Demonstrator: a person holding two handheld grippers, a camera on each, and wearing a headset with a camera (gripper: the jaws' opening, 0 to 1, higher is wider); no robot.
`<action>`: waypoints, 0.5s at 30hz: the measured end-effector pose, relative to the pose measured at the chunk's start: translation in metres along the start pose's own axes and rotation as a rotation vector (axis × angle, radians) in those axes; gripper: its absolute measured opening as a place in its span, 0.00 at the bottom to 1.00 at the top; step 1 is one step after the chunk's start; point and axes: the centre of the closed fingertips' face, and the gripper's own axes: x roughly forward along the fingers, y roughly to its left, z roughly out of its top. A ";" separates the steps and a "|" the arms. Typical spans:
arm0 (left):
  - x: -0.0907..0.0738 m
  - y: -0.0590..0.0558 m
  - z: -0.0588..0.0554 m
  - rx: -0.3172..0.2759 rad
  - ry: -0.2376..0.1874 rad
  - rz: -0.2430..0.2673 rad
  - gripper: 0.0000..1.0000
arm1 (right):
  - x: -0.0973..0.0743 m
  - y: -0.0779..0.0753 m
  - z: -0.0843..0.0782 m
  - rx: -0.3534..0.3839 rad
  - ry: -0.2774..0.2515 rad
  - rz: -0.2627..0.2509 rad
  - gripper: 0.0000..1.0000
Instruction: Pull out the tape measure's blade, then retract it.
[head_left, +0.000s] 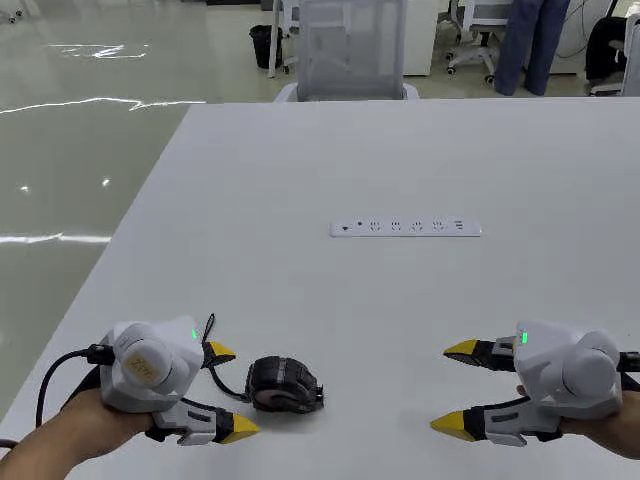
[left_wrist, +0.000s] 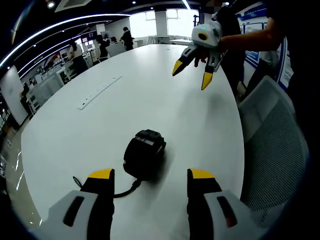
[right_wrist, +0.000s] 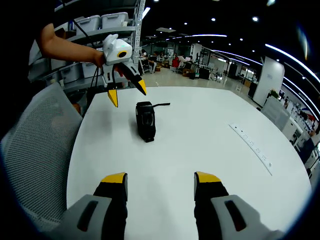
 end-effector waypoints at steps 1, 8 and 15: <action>0.000 0.000 0.000 0.006 0.001 -0.003 0.55 | 0.001 0.000 0.000 -0.001 0.001 0.001 0.54; 0.006 0.004 0.000 0.033 0.017 -0.015 0.53 | 0.008 -0.006 0.000 0.004 -0.001 -0.001 0.54; 0.012 0.007 -0.001 0.059 0.029 -0.037 0.50 | 0.019 -0.007 0.006 0.015 -0.015 0.015 0.53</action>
